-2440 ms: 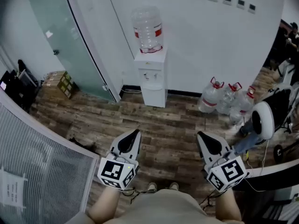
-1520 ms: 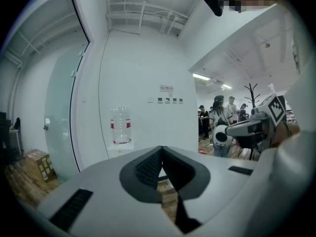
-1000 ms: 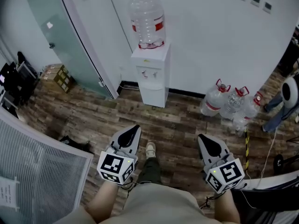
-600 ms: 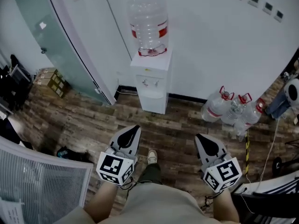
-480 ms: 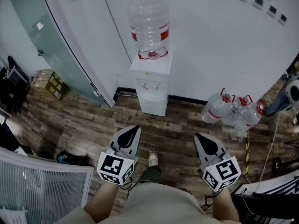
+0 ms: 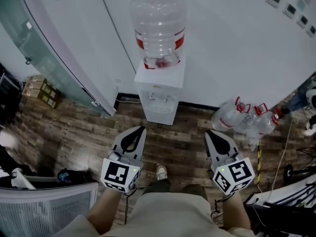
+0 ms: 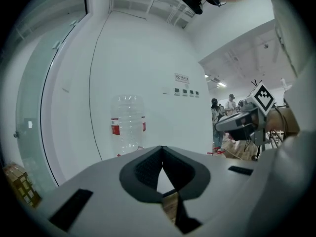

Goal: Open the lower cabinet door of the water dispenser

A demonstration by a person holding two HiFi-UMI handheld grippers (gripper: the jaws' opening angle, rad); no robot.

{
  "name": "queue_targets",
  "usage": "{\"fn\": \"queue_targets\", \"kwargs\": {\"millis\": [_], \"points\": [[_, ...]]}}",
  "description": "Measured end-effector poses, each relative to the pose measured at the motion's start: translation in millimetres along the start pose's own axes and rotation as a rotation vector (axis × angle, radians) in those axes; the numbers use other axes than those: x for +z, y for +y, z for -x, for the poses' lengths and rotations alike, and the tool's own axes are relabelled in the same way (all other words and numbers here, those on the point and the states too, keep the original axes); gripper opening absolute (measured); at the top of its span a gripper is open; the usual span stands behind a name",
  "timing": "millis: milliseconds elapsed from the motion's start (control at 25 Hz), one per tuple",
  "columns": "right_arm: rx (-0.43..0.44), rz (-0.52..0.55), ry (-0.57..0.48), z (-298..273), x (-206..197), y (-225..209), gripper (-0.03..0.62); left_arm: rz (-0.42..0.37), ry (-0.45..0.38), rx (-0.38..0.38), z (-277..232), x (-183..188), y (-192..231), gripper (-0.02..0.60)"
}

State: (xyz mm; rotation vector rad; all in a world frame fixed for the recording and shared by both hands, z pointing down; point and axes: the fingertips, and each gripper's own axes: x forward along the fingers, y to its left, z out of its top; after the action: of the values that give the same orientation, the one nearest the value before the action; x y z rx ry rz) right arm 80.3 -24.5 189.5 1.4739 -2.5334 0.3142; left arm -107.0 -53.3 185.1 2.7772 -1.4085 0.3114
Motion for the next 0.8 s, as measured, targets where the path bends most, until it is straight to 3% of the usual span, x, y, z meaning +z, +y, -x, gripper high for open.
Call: {"fn": "queue_targets", "kwargs": {"millis": [400, 800], "points": [[0.004, -0.052, 0.033, -53, -19, -45, 0.006, 0.018, -0.004, 0.031, -40, -19, 20, 0.006], [0.187, -0.034, 0.075, -103, -42, -93, 0.006, 0.056, 0.069, 0.181, -91, -54, 11, 0.005]]}}
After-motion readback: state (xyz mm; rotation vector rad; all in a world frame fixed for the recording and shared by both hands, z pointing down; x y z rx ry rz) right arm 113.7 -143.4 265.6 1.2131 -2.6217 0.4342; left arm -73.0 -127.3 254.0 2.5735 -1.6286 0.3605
